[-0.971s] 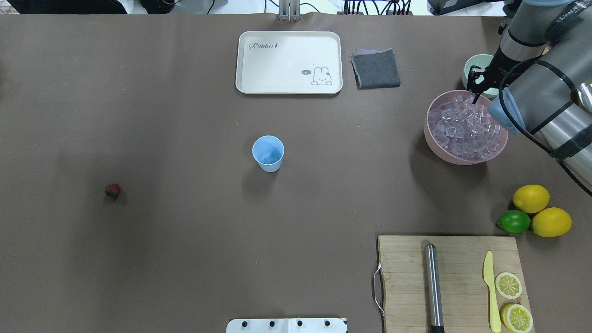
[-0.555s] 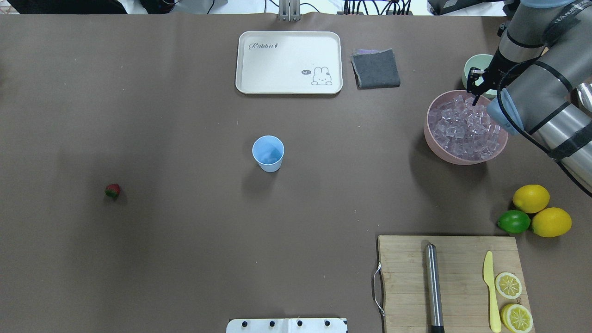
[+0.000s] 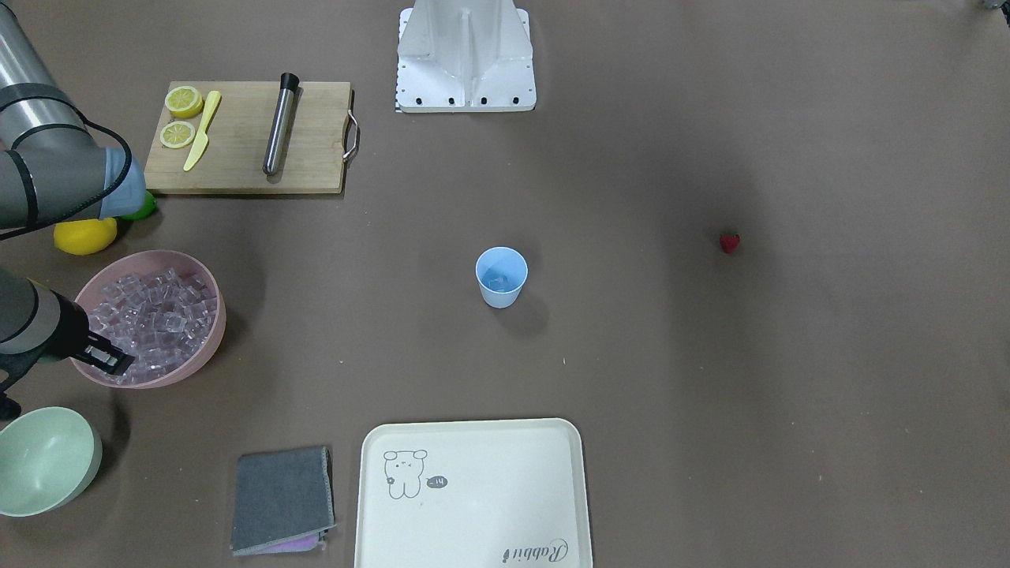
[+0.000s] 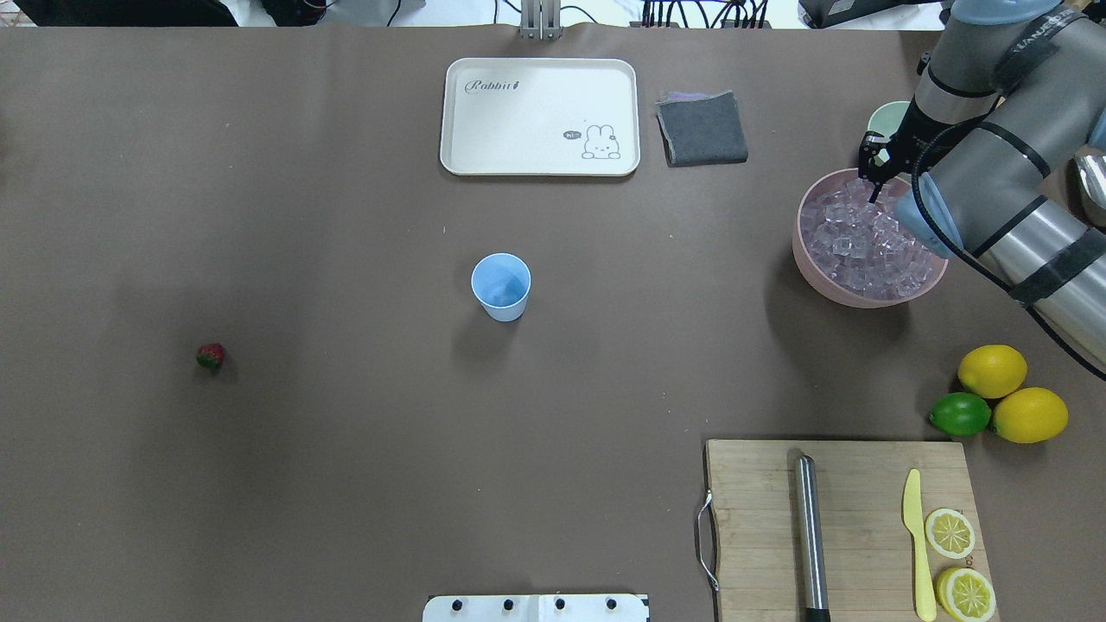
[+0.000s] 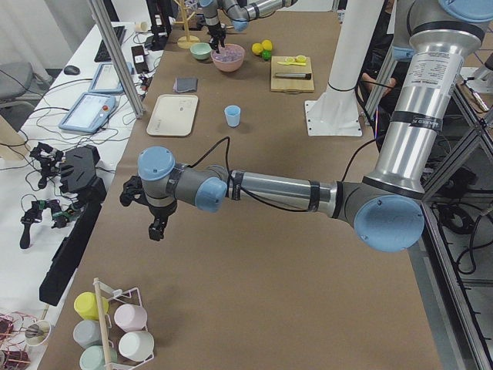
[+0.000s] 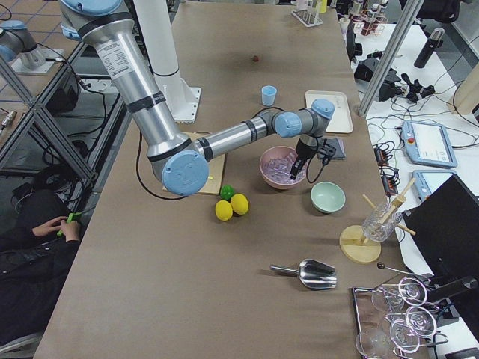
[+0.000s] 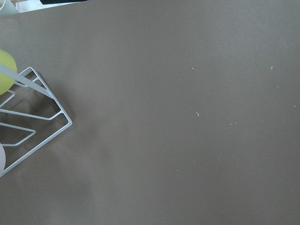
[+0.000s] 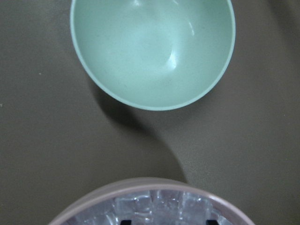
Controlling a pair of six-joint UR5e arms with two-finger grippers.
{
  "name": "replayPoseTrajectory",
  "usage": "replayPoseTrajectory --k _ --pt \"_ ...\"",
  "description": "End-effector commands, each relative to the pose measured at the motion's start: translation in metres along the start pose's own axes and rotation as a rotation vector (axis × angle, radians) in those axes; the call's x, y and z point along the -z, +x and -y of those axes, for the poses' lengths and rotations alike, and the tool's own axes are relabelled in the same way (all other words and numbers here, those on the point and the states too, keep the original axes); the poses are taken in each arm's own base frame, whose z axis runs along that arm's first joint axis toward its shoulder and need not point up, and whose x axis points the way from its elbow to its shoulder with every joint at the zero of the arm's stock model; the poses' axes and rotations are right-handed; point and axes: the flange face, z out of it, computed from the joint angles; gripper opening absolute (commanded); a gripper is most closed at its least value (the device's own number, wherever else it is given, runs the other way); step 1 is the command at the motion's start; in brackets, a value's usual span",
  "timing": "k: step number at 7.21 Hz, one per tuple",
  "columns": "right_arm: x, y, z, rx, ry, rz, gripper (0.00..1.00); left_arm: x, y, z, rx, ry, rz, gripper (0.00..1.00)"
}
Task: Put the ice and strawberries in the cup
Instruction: 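Lower the right gripper into the ice and pinch another cube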
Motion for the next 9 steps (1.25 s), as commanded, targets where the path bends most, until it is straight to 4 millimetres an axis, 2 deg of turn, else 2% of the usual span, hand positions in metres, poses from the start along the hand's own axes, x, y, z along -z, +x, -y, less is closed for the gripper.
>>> replayPoseTrajectory --k 1,4,6,7,8,9 --pt "-0.003 0.006 0.002 -0.006 0.0 -0.007 0.61 -0.001 -0.001 -0.001 0.002 -0.002 0.0 0.98" --pt "-0.006 0.017 0.009 -0.018 0.009 -0.019 0.6 -0.001 0.001 0.0 -0.003 0.001 -0.001 0.98" --pt "-0.007 0.019 0.009 -0.022 0.019 -0.027 0.39 0.0 0.001 0.001 -0.004 0.002 -0.001 0.98" --pt "-0.007 0.019 0.009 -0.02 0.02 -0.026 0.15 0.0 0.001 0.001 -0.005 0.002 -0.001 0.98" --pt "-0.007 0.018 0.009 -0.019 0.02 -0.025 0.0 0.0 0.001 0.001 -0.004 0.002 -0.001 0.98" --pt "-0.002 0.018 0.01 -0.018 0.024 -0.019 0.0 -0.001 0.001 0.001 -0.003 0.001 -0.001 0.98"
